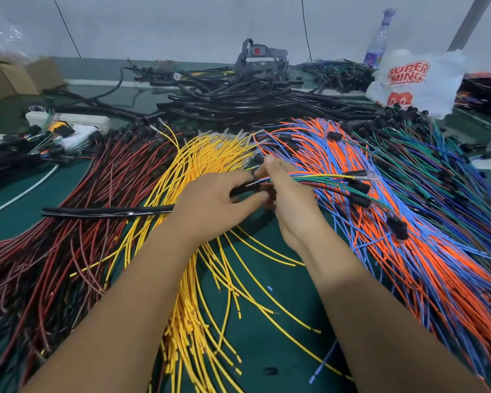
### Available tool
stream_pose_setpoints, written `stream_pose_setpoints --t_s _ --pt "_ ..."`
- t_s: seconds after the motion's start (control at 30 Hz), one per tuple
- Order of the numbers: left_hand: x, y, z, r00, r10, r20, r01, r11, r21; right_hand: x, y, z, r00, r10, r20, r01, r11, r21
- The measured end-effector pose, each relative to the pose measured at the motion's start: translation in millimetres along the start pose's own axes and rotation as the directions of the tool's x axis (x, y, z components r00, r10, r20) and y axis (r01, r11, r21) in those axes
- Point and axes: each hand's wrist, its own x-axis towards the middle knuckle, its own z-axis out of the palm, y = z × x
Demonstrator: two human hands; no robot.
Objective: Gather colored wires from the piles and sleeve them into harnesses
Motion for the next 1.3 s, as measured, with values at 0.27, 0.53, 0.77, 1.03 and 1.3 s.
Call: stream_pose_setpoints --t_s 0.27,0.53,0.77,1.03,1.3 --pt "0.5 6.9 -0.4 0.999 0.028 0.045 -0.023 0.993 -0.112 -0.7 0.7 1.6 0.997 0.052 0.055 -0.05 0.998 -0.042" --pt "0.1 9.1 1.3 0.997 0.054 -0.056 -0.051 0.997 0.064 2.5 2.2 2.2 0.99 0.126 0.066 -0.134 0.982 0.132" --pt "2.5 -10.2 -8.9 0.99 0.071 -0.122 -0.04 0.971 0.238 4.6 -8.8 -6.1 0.995 0.1 -0.005 -0.089 0.901 0.425" --pt "1.8 -8.7 -7.1 0.987 0.125 -0.096 -0.097 0.962 0.255 5.0 -1.7 -5.9 0.996 0.015 -0.082 0.012 0.95 0.311" --pt "1.0 -1.4 -8.0 0.984 0.167 -0.067 -0.136 0.935 0.326 -1.8 3.0 5.4 0.999 -0.037 0.025 0.032 0.984 0.173"
